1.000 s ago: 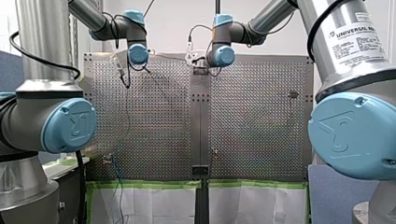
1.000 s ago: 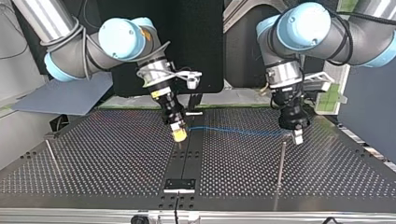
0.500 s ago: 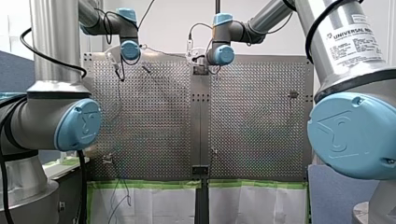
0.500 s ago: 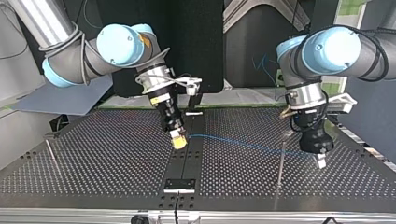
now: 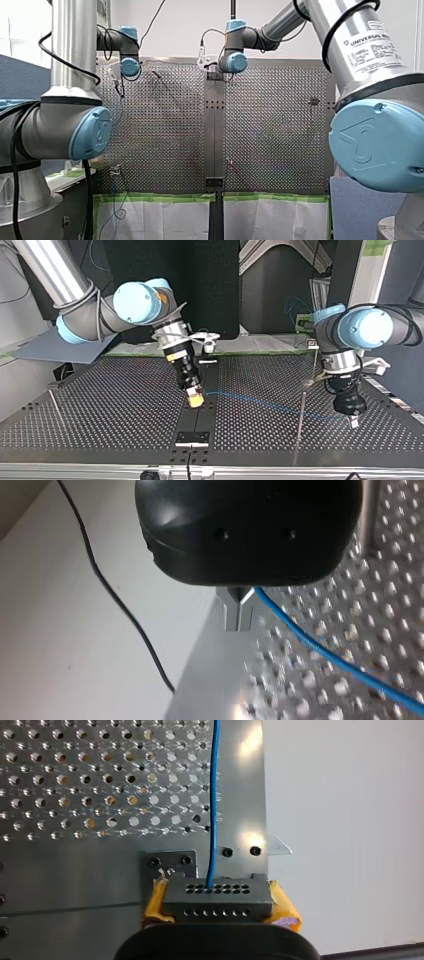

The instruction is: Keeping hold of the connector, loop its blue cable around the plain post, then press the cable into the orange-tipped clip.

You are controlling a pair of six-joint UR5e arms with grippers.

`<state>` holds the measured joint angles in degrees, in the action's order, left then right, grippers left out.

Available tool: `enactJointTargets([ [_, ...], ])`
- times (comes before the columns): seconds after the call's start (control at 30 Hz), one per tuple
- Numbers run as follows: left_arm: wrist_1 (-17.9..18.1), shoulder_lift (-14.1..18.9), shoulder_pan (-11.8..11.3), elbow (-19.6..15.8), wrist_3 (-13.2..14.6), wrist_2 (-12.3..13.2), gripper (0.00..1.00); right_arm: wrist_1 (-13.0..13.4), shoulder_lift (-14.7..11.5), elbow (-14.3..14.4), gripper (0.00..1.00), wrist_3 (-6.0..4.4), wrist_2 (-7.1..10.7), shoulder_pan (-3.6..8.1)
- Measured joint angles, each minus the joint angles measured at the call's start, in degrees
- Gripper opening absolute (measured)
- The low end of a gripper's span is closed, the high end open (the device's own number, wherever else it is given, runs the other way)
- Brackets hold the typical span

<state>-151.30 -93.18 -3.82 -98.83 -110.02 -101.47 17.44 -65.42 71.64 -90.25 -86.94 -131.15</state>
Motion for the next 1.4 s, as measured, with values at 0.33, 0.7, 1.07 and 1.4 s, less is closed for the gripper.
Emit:
enactJointTargets([
  [0.33,1.6,-2.7,-2.1,0.4,-0.4,5.3,0.00,1.9,1.4,-0.3,0.00,-0.03,0.06,0.29],
  [0.7,1.9,-7.0,-1.5,0.6,-0.3,7.4,0.00,2.3,3.4,-0.3,0.00,0.13,-0.47,1.06],
  [1.07,2.0,-9.8,-1.0,0.5,-0.5,8.0,0.00,1.6,6.7,-0.2,0.00,0.48,-1.44,1.16],
  [1.4,1.9,-9.9,-0.3,0.2,-0.9,9.9,0.41,-0.8,9.8,-0.2,0.00,0.89,-1.83,0.69],
])
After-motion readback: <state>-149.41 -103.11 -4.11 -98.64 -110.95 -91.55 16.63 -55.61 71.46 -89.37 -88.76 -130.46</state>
